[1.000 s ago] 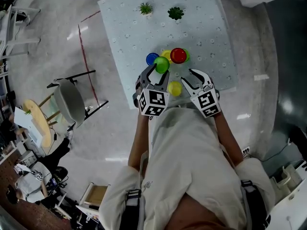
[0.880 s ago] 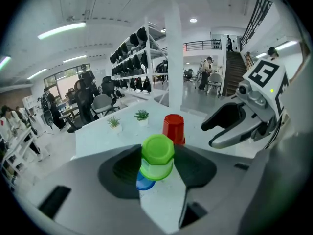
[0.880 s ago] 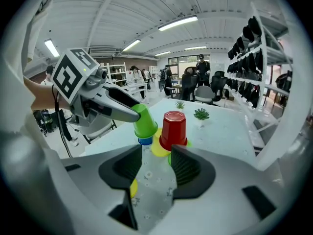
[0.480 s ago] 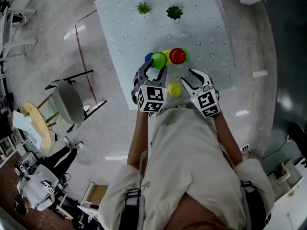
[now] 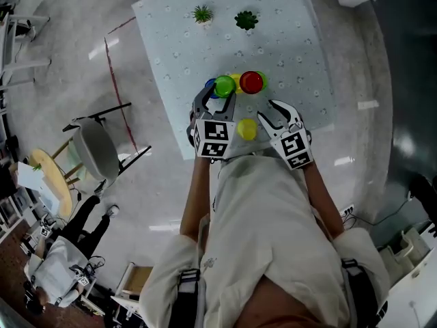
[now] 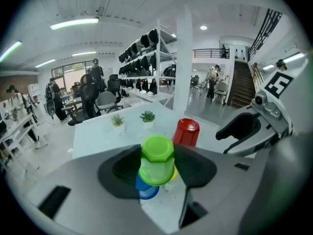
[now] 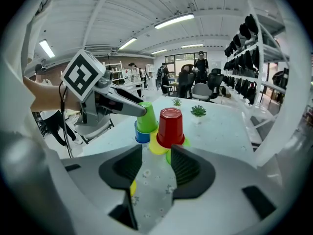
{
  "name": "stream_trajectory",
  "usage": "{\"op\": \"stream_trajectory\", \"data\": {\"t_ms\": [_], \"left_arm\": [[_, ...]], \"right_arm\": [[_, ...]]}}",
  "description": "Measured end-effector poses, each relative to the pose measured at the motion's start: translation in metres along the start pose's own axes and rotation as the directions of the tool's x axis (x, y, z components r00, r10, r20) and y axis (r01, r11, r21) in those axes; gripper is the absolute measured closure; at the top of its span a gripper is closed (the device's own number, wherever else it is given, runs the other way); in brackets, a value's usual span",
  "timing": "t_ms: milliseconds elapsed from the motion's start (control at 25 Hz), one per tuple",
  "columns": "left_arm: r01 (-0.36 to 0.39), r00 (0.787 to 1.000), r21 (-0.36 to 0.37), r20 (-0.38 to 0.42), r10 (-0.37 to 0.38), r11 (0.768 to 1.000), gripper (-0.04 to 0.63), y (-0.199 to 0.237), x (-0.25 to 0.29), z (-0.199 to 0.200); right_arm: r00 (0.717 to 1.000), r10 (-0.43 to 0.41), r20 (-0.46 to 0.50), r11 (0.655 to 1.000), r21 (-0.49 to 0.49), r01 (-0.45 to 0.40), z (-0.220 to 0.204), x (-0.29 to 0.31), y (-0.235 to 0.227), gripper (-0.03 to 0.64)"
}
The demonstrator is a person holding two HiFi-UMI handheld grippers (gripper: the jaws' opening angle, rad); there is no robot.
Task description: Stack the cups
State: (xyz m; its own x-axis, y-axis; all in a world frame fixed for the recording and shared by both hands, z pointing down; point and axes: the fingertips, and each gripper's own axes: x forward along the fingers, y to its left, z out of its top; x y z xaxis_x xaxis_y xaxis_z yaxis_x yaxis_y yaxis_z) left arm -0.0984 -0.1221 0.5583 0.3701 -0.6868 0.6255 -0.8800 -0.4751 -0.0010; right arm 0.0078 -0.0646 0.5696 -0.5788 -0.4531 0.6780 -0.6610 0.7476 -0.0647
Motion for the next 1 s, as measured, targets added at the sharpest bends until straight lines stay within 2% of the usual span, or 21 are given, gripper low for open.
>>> {"op": "stream_trajectory", "data": {"t_ms": [360,680,1000], "left_arm": [[-0.012,1.0,-0.004,0.014,0.012,1.0,0.36,0.002,-0.001,0.0],[-0.057,0.998,-0.011,0.037,0.057,0.998,0.356,0.0,-0.018,0.003],[-0.058,0.996,-0.009,0.065,0.059,0.998,0.356,-0.019,-0.044,0.0]], "right_arm": [[1.0,-0.006,0.003,1.0,0.0,0.006,-0.004,-0.003,0.002,0.434],[1.0,-0.001,0.022,1.0,-0.013,0.001,-0.003,-0.01,0.005,0.434],[0.999,0.027,0.039,0.999,-0.038,-0.026,-0.003,-0.014,0.015,0.434]]}}
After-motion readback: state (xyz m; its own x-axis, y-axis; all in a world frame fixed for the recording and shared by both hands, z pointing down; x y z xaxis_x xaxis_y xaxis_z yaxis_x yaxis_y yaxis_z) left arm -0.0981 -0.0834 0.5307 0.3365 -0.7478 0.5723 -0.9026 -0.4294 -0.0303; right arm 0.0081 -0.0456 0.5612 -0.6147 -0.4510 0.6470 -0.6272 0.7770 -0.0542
